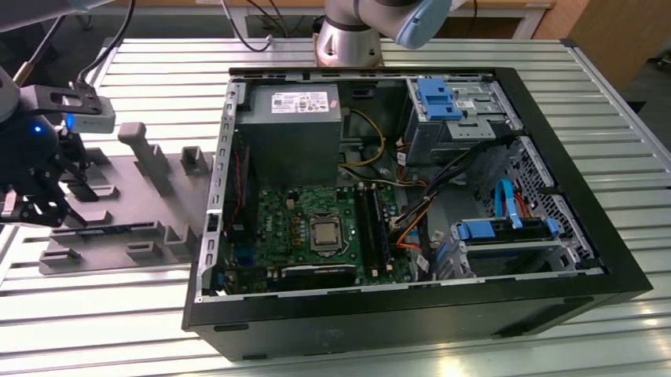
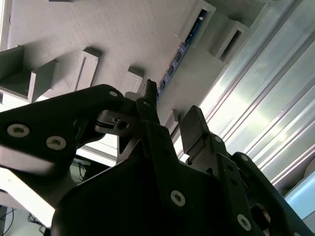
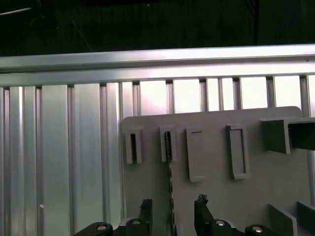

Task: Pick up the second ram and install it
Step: 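Pick up the second ram and move it above second insertion slot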

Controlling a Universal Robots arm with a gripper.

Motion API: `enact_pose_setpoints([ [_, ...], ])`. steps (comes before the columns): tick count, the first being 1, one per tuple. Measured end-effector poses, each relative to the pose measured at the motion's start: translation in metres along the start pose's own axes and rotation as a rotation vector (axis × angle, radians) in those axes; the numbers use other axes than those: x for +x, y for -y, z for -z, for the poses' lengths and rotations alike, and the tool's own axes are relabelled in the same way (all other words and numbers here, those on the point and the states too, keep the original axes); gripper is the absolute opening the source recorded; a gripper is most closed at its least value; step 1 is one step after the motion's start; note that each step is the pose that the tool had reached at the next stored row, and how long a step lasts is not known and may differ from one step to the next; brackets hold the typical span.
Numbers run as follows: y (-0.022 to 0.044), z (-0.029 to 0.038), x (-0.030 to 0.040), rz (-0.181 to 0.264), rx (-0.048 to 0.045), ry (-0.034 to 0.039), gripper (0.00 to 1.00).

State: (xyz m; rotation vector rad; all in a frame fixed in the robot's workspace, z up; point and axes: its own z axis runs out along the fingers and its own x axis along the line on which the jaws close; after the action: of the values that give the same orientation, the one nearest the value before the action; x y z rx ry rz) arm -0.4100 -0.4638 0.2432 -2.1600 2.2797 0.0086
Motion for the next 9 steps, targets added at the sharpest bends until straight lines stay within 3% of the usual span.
enact_pose_setpoints([
  [9,0.0000,0.0030,0.0000,0.000,-0.0001,0.0000,0.47],
])
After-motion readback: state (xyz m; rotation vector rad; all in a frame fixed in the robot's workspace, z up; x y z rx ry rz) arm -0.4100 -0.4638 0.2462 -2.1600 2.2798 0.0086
